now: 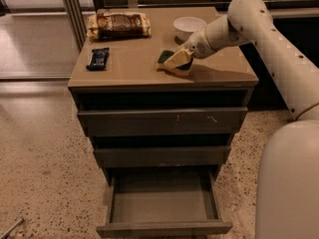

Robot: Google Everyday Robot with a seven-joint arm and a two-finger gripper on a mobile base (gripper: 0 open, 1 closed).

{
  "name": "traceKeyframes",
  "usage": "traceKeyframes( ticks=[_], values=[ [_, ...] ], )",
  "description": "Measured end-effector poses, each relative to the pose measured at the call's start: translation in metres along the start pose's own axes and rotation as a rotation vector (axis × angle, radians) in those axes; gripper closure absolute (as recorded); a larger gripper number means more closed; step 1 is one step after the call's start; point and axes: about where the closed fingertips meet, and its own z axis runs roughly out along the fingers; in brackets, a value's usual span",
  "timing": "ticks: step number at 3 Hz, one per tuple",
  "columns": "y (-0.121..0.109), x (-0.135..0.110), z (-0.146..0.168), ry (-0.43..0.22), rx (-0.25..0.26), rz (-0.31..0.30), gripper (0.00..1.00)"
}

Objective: Pick sponge from bottom drawer and place on counter

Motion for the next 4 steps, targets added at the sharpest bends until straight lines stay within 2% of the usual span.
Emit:
traceKeyframes(
  ticks=[1, 4],
  values=[
    [-0.0003, 0.0000, 0.0003, 0.000, -0.001, 0.000, 0.82],
    [-0.0003, 0.0000, 0.0004, 0.000, -0.001, 0.000, 0.12]
  ],
)
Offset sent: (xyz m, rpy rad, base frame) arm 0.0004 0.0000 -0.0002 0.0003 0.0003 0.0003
